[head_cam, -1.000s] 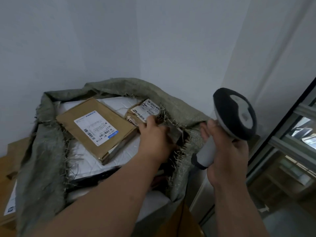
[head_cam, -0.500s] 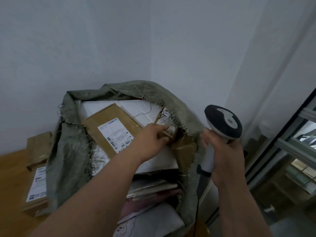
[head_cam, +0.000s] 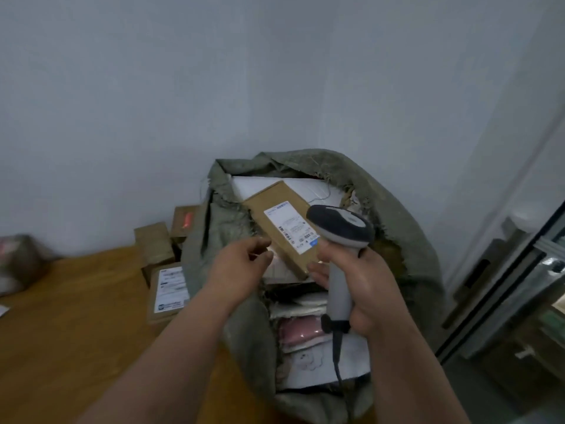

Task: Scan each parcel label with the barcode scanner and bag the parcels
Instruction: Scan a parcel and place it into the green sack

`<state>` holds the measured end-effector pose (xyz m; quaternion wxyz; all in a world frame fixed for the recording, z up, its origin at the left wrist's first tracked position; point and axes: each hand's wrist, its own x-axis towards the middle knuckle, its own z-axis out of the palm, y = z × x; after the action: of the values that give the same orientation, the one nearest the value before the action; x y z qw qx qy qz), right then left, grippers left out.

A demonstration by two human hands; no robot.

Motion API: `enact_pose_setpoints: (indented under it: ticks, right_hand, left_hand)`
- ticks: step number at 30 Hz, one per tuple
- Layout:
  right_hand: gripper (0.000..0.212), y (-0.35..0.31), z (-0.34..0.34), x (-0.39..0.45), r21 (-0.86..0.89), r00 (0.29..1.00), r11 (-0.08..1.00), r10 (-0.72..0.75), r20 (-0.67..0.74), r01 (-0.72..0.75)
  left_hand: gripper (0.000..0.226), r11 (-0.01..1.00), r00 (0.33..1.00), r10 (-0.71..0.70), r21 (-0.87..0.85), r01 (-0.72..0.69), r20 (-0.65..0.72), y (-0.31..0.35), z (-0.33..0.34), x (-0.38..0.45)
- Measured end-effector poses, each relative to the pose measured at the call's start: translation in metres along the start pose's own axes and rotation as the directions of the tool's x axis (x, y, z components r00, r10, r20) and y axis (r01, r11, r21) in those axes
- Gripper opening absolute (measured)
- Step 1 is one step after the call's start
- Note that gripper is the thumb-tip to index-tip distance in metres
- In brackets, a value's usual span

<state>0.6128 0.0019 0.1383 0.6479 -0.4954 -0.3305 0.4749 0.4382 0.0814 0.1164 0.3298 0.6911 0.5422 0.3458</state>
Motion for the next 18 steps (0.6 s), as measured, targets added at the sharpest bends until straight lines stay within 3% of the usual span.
enact_pose_setpoints:
  ticks: [5,9,18]
  right_hand:
    - [0.035,0.036,0.092,-0.040,-0.010,0.984,0.995,0.103,0.144,-0.103]
    - [0.031,0.076,0.157,-0.068,-0.062,0.969,0.982,0.185,0.162,-0.177]
    - [0.033,0.142,0.291,-0.078,-0.156,0.910,0.950,0.307,0.281,-0.272]
  left_hand:
    - [0.021,0.981,0.985,-0.161,-0.118,0.152,-0.064,-0.069,-0.080,-0.048]
    - [0.019,0.949,0.952,-0.285,-0.175,0.264,-0.112,-0.127,-0.135,-0.086]
    - [0.027,0.827,0.810,-0.545,-0.297,0.478,-0.215,-0.222,-0.238,-0.132]
